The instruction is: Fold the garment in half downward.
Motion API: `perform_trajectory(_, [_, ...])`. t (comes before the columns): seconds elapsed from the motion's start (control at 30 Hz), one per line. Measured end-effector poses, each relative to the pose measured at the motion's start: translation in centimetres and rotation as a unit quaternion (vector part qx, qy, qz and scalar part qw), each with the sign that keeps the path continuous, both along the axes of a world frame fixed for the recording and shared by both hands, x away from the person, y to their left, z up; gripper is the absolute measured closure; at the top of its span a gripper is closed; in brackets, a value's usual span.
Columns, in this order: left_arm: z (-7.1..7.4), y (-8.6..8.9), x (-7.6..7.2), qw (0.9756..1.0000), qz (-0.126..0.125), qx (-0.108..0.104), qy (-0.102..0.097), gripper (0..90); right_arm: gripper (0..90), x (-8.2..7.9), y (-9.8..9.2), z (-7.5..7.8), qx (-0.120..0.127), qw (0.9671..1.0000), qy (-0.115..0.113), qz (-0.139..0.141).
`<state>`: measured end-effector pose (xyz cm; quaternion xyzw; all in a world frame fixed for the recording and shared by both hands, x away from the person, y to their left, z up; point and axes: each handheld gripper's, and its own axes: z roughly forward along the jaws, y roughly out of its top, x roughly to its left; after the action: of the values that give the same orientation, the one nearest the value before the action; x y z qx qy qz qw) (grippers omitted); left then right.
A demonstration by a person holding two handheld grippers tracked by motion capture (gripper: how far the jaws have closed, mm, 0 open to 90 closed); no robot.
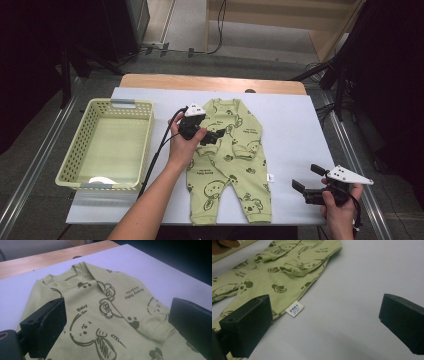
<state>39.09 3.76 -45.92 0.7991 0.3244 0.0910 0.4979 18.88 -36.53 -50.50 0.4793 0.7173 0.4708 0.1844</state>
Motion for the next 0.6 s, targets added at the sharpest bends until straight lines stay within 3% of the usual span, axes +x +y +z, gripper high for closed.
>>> perform_trajectory(0.3, [-0.6, -0.2, 2.0, 0.9997, 0.002, 0.026, 0.000, 1.5, 0.0, 0.0, -0.1, -0.1, 0.000, 1.0000, 0.003, -0.002])
perform_trajectory(0.6, [-1.4, 0.8, 4.7, 0.9995, 0.013, 0.015, 0.024, 1.7, 0.0, 0.2, 0.1, -0.4, -0.004, 0.9999, 0.009, 0.003])
